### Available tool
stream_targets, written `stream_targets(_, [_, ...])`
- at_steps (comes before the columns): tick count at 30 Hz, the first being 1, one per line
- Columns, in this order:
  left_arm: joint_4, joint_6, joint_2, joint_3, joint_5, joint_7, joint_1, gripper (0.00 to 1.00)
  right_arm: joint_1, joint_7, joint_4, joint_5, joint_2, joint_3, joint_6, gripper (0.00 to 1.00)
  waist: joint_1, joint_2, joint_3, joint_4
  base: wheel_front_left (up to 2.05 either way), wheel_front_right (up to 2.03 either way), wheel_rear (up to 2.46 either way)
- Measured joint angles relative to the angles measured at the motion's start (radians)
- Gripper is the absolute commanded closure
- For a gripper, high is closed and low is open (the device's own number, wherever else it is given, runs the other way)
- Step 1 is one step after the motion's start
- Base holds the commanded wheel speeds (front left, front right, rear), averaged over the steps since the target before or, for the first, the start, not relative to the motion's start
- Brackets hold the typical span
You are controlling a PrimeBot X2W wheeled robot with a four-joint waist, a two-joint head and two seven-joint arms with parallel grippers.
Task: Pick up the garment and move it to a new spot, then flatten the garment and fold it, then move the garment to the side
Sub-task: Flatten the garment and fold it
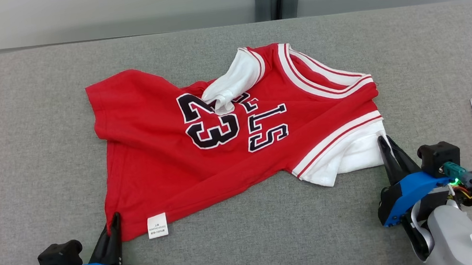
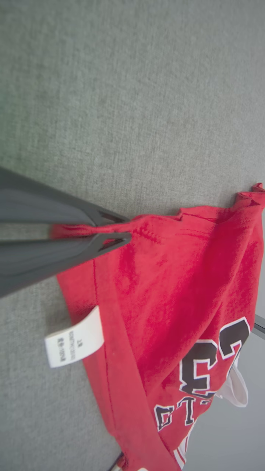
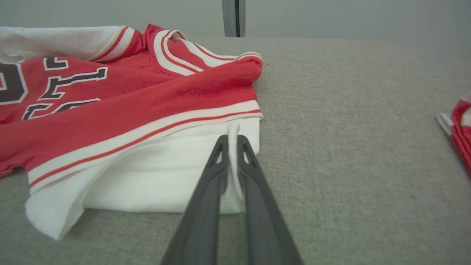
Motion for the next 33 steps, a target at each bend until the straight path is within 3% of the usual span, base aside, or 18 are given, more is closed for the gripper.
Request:
stream_targets(3, [-0.013,0.000,-0.002,0.008,0.003,0.000,0.001,1.00,0.016,0.000,-0.036,0.001,0.000,0.003,0.000,1.00,0.0000,0.0000,-0.010,-0.002,0.00,0.00,0.00])
stream_targets(14, [-0.232,0.000,-0.007,0.106,0.084,0.000,-0.046,1.00,0.040,0.000,-0.297,0.084,0.001,0.008,0.000,1.00,0.0000,0.0000,-0.118,-0.023,0.00,0.00,0.00])
stream_targets(25, [-0.391,0.000,0.143,0.167,0.133,0.003,-0.338,1.00,-0.219,0.000,-0.564,0.039,0.000,-0.030,0.000,1.00,-0.0001,-0.0002,-0.232,-0.081,0.00,0.00,0.00])
stream_targets(33, [-0.388,0.000,0.209,0.192,0.123,0.108,-0.544,1.00,-0.468,0.091,-0.571,-0.077,-0.001,-0.049,0.000,1.00,0.0001,-0.0002,-0.137,-0.103,0.00,0.00,0.00])
